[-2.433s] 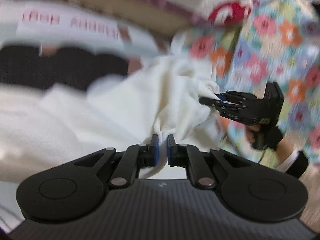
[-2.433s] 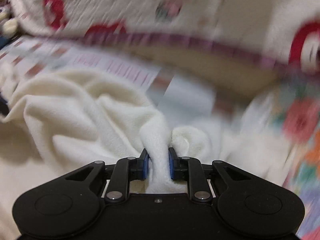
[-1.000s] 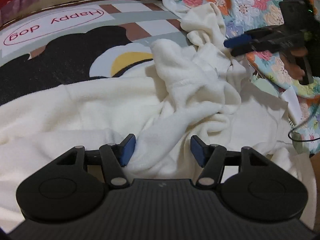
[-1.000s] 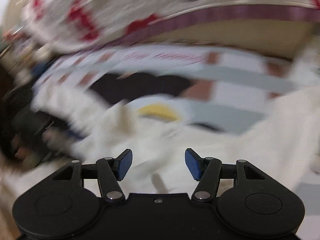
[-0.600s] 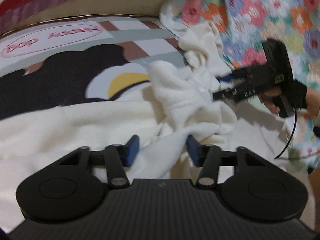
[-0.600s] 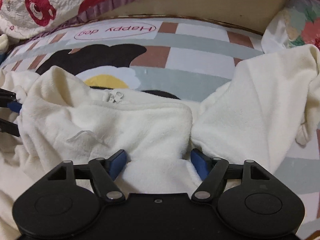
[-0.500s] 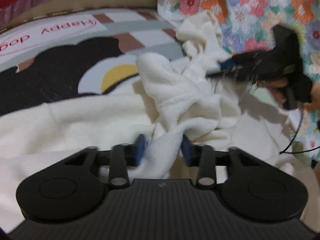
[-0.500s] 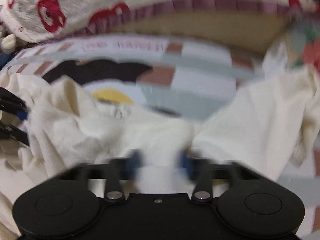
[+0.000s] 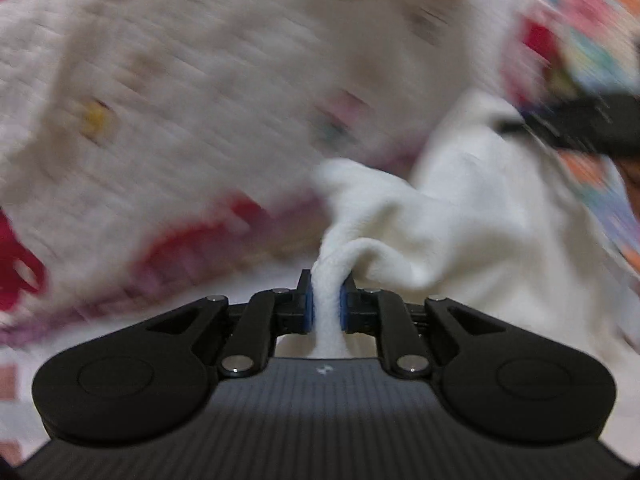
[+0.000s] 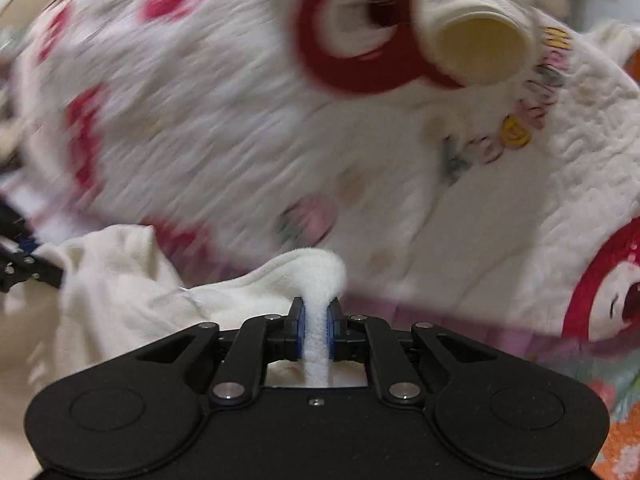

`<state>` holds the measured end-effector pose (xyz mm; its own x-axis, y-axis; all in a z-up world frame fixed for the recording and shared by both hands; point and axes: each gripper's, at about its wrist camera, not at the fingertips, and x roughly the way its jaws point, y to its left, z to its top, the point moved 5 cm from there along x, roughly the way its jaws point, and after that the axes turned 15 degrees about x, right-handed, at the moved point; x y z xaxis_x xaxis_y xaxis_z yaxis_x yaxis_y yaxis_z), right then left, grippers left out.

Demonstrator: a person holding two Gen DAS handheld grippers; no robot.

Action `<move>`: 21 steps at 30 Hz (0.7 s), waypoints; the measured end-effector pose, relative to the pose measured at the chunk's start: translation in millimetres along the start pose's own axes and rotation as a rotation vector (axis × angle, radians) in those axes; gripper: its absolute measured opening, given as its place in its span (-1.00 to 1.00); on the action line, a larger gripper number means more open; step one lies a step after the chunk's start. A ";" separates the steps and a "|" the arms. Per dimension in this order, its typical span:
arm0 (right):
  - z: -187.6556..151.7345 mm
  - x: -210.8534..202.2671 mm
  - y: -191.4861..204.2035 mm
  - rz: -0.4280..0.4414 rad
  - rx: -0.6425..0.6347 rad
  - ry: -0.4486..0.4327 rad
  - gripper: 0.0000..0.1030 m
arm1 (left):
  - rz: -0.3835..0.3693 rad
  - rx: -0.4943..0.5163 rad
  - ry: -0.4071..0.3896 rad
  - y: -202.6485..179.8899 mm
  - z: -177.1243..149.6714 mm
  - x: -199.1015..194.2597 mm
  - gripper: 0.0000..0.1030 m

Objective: Fold clothes

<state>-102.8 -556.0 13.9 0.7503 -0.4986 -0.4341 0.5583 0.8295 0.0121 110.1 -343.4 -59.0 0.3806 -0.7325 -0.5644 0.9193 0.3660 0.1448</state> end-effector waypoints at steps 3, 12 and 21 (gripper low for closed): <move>5.2 60.6 -12.8 -0.158 0.056 -0.035 -0.38 | 0.143 -0.073 -0.034 40.8 26.7 21.1 -0.13; -88.4 58.2 -20.5 -0.002 0.155 0.178 0.24 | 0.111 -0.141 0.256 75.8 -102.5 -32.5 0.16; -172.6 66.7 -28.4 -0.149 -0.083 0.514 0.08 | 0.272 -0.659 0.400 156.8 -218.4 -113.0 0.15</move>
<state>-129.7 -569.4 -170.8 0.3834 -0.4424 -0.8107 0.6003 0.7865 -0.1453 189.3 -77.8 -150.0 0.4023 -0.3547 -0.8440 0.5045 0.8552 -0.1190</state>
